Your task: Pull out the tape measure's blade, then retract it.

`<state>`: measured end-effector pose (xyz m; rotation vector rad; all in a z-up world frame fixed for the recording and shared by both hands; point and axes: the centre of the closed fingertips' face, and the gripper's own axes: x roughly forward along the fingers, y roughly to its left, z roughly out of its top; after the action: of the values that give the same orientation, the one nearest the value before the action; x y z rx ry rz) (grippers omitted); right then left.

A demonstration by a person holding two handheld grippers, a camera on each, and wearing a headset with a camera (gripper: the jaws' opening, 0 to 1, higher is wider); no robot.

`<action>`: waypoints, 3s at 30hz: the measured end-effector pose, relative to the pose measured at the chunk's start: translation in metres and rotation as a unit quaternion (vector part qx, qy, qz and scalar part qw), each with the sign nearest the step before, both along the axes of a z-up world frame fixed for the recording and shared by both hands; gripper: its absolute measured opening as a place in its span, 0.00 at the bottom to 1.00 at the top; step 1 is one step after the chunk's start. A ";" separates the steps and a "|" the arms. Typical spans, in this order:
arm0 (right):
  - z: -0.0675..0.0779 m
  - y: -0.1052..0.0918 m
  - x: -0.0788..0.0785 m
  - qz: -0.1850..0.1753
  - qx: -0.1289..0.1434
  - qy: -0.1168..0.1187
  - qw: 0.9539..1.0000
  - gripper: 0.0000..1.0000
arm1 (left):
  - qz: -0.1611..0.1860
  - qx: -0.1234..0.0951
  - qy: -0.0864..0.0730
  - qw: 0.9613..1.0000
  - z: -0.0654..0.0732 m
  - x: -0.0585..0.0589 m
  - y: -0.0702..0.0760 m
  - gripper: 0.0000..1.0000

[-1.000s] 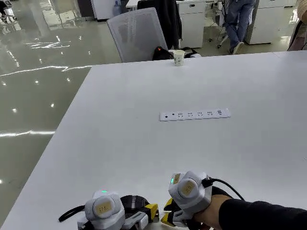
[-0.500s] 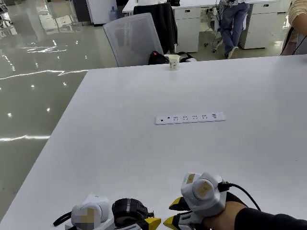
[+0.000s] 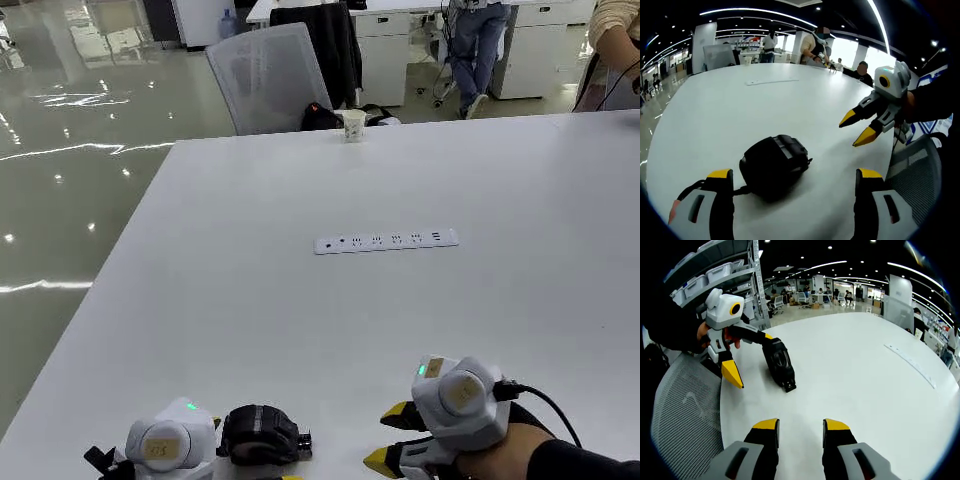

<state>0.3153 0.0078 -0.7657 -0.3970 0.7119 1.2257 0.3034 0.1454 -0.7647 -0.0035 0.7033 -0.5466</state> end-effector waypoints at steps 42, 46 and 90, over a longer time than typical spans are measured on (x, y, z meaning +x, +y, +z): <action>0.014 -0.160 -0.004 -0.099 -0.013 -0.012 0.995 0.67 | -0.039 0.039 0.025 0.998 0.013 -0.041 0.072 0.99; 0.014 -0.169 -0.007 -0.087 -0.019 -0.025 0.996 0.69 | -0.046 0.047 -0.003 0.998 0.025 -0.038 0.074 0.99; 0.019 -0.219 -0.022 -0.119 -0.025 -0.002 0.993 0.99 | -0.030 0.047 0.015 0.998 0.029 -0.045 0.095 0.99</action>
<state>0.2933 -0.2108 -0.7471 -0.3449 0.7641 0.9831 0.2581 0.2401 -0.7362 0.0980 0.7594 -0.5722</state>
